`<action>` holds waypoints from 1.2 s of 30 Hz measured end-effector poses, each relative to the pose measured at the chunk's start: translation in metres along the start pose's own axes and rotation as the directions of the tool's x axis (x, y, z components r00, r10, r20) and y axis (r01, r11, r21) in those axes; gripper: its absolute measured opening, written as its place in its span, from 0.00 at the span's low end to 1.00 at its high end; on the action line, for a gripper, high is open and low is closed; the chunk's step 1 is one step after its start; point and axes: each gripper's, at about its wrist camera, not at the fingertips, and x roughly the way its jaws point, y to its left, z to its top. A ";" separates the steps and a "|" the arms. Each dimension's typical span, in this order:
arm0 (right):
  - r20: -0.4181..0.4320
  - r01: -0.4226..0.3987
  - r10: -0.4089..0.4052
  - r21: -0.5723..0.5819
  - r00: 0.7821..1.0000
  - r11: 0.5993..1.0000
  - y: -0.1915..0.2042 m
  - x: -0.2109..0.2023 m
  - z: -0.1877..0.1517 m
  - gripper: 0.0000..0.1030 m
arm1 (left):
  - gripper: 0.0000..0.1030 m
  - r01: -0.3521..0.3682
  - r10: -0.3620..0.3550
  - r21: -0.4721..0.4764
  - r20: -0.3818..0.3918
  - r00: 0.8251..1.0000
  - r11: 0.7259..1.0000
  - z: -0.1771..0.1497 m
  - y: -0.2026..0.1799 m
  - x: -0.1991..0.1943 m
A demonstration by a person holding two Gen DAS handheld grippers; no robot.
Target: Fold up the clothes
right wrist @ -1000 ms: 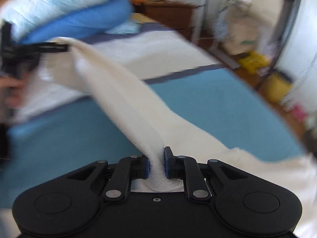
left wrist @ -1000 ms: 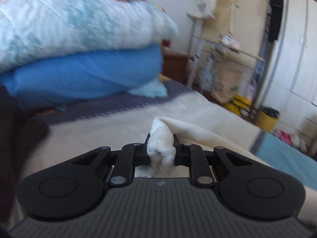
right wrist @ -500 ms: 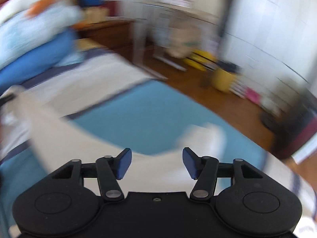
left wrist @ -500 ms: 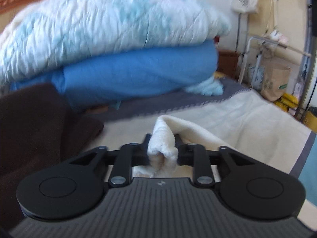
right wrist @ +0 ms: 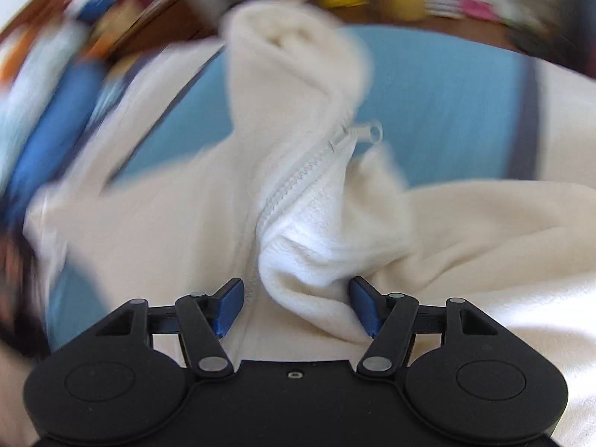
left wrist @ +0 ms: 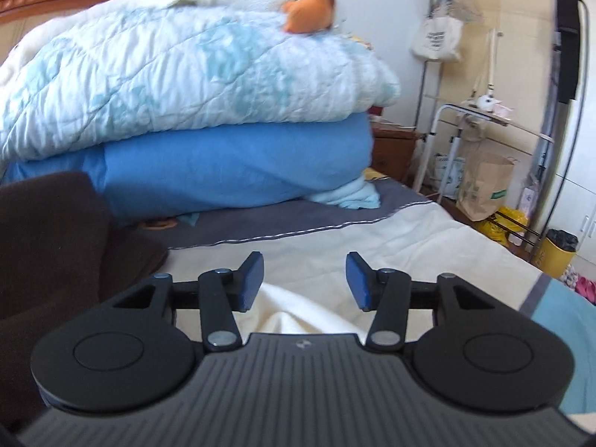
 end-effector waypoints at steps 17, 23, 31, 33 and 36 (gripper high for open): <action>0.129 0.152 -0.126 -0.222 0.984 0.963 -0.012 -0.083 0.002 0.64 | 0.58 0.684 -0.458 0.383 -0.530 0.713 0.622 -0.075 -0.190 -0.044; 0.101 0.353 -0.341 -0.149 0.935 0.924 -0.075 -0.085 0.011 0.64 | 0.60 0.815 -0.406 0.403 -0.720 0.563 0.416 -0.083 -0.259 -0.004; 0.061 0.355 -0.350 -0.182 0.935 0.917 -0.112 -0.048 0.013 0.65 | 0.62 0.938 -0.477 0.234 -0.813 0.334 0.257 -0.105 -0.302 0.001; 0.064 0.374 -0.368 -0.188 0.927 0.908 -0.115 -0.034 0.014 0.70 | 0.64 0.933 -0.473 0.271 -0.807 0.354 0.236 -0.118 -0.310 -0.010; 0.080 0.389 -0.381 -0.172 0.921 0.905 -0.118 -0.021 0.009 0.68 | 0.46 0.900 -0.488 0.401 -0.760 0.430 0.168 -0.135 -0.317 -0.036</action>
